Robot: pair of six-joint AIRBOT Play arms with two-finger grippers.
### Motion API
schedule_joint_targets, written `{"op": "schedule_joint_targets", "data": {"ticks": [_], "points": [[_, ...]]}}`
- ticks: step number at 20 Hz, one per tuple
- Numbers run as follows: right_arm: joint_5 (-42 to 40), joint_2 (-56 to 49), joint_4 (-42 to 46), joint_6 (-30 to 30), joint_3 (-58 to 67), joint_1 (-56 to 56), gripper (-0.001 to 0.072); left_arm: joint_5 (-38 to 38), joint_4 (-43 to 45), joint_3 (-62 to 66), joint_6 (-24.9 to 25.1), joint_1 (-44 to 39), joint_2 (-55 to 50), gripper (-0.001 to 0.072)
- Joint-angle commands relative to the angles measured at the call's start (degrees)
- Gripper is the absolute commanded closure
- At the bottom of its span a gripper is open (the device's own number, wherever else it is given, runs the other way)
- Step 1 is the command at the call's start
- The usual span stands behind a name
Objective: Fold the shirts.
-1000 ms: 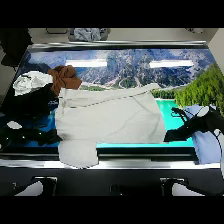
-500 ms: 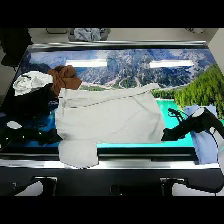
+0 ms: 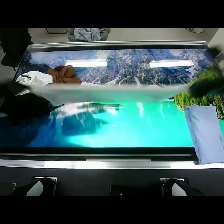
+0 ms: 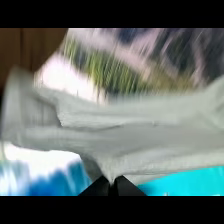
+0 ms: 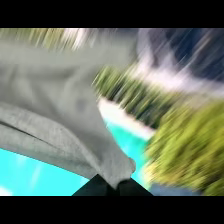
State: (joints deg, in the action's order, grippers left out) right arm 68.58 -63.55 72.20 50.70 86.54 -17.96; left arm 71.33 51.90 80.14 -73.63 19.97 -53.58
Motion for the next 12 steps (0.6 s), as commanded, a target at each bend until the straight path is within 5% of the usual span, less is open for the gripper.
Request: {"op": "schedule_joint_targets", "data": {"ticks": [1, 4, 12], "points": [[-15.2, 13.3, 10.1, -0.4, 18.8, -0.1, 0.0668, -9.5, 4.3, 28.7, -5.3, 0.2, 7.5, 0.0679], [-13.7, 23.4, 12.2, 2.3, 23.5, -0.1, 0.0668, -9.6, 6.6, 39.2, -11.2, 0.2, 11.3, 0.0679], [-5.4, 30.0, 19.4, 6.1, 23.6, -0.1, 0.0668, -7.2, 10.7, 39.5, -13.0, 0.2, 15.2, 0.068]]}}
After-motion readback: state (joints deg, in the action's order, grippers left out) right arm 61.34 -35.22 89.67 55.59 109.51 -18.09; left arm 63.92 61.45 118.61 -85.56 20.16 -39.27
